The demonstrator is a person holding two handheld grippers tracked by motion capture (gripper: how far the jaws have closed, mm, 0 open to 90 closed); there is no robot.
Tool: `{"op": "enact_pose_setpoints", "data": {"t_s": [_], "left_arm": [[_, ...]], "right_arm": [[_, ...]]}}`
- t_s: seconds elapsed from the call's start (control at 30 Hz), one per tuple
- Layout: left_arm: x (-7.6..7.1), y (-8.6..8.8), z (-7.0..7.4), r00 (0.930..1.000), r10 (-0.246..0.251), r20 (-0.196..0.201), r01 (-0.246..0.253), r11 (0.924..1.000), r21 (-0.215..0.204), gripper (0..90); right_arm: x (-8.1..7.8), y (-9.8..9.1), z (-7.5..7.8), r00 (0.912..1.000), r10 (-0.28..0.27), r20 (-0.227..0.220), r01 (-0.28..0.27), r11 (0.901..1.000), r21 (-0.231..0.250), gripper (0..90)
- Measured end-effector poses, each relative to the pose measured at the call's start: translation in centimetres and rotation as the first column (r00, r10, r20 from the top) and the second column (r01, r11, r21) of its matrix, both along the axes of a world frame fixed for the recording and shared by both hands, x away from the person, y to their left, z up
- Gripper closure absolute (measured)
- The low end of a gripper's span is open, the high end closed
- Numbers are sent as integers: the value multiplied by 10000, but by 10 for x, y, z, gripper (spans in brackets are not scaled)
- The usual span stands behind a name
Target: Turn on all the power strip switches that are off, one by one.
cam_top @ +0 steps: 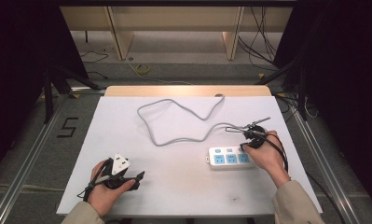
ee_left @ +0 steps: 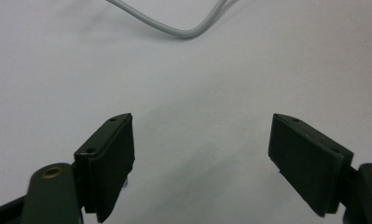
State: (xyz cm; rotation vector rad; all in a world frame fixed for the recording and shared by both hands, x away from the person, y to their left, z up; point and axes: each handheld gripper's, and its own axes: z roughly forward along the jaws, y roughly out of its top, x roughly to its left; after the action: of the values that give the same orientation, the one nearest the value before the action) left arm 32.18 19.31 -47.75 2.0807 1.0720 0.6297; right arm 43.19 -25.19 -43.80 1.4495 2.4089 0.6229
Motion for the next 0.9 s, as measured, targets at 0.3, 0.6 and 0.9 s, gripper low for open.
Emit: {"op": "enact_pose_setpoints", "data": {"t_s": [0.3, 0.6, 0.9], "left_arm": [[0, 0, 0, 10000, 10, -23, -10, 10000, -32, 224], [0, -1, 0, 10000, 8, -32, -8, 10000, -49, 222], [0, 0, -1, 10000, -1, -41, 0, 10000, -40, 223]], "right_arm": [[-1, 0, -1, 10000, -9, 21, 9, 10000, -21, 900], [-1, 0, -2, 10000, -13, 16, 13, 10000, -27, 900], [-1, -1, -2, 10000, 19, 38, -19, 10000, 64, 900]]}}
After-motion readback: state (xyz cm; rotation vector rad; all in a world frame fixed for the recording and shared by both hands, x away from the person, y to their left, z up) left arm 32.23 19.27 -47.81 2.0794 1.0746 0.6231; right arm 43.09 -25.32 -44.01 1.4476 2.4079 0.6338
